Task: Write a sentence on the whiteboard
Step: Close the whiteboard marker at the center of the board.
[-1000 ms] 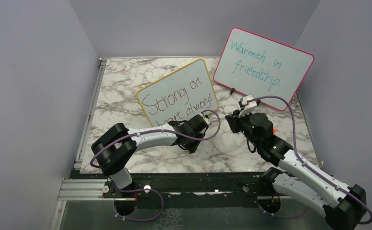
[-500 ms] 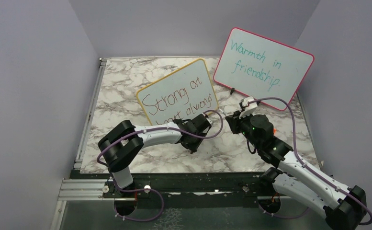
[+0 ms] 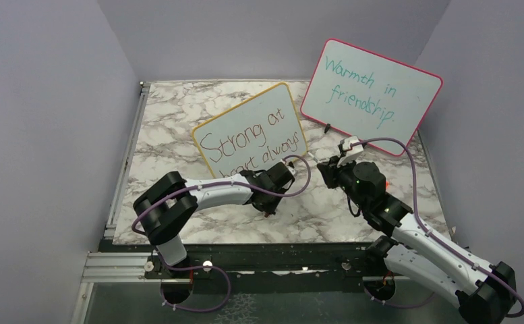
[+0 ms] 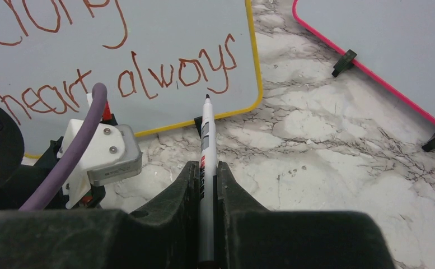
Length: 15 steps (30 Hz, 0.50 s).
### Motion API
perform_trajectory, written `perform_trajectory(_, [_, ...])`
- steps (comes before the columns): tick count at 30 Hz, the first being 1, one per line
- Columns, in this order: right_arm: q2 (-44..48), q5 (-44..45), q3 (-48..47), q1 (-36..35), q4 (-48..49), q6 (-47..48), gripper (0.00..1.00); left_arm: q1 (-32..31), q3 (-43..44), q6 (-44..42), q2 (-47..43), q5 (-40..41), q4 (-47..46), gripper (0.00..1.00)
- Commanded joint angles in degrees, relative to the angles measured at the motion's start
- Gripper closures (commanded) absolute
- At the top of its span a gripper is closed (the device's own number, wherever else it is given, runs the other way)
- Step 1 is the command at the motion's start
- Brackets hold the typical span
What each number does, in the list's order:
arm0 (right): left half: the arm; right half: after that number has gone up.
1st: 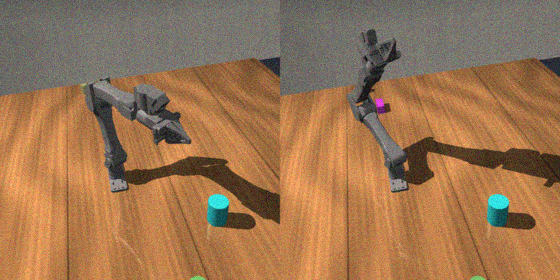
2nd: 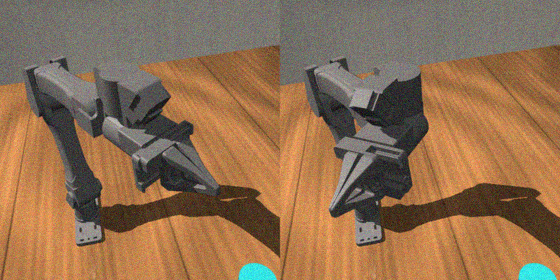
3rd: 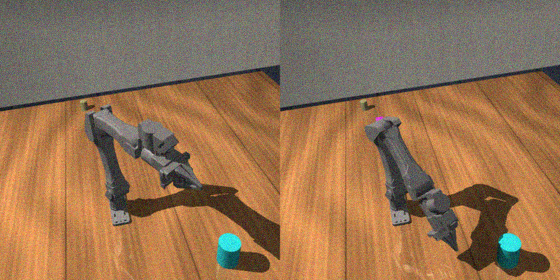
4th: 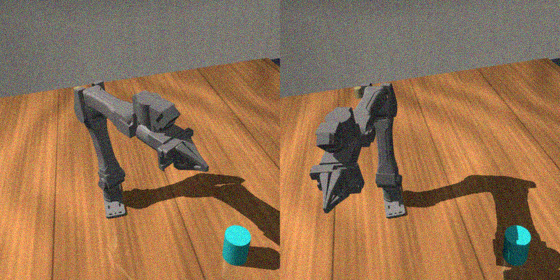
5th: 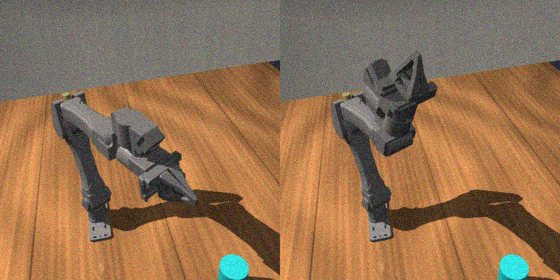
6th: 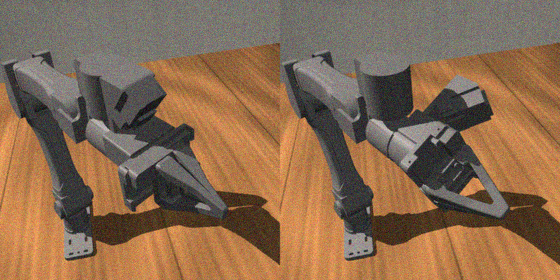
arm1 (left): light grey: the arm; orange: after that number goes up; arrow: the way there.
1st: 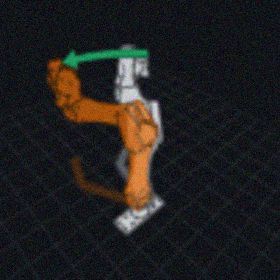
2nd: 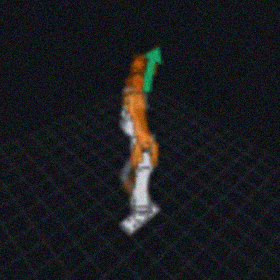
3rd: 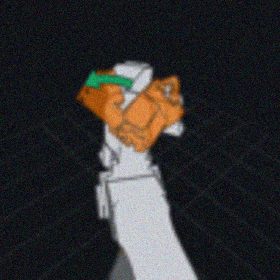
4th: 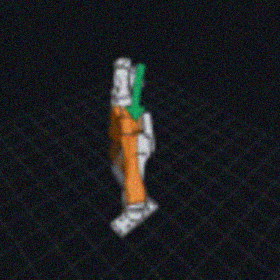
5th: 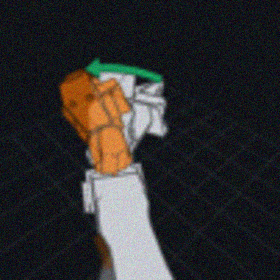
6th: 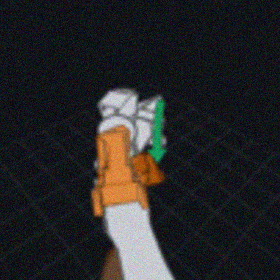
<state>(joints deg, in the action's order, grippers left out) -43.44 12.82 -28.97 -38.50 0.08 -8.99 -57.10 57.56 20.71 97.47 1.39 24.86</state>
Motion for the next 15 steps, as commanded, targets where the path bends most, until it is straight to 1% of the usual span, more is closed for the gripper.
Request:
perform_trajectory(1, [0.3,-1.59,0.8,0.1,2.84,-0.11,0.99,-0.07,-2.89,2.82,-4.59,2.32,-0.83,1.0])
perform_trajectory(6, [1.41,-4.77,1.67,0.1,5.04,0.42,0.99,0.57,-5.7,6.93,-11.81,5.08,-6.08,1.0])
perform_trajectory(8, [2.05,-6.51,2.41,0.16,6.74,0.09,0.99,1.6,-7.65,9.29,-15.41,5.89,-9.12,1.0])
perform_trajectory(12, [1.87,-11.5,3.34,0.09,10.08,-0.48,0.99,3.53,-11.3,12.56,-22.21,5.05,-15.52,1.0])
perform_trajectory(15, [2.77,-12.52,4.7,0.09,13.2,-1.36,0.99,4.79,-12.44,14.97,-26.47,6.65,-18.26,1.0])
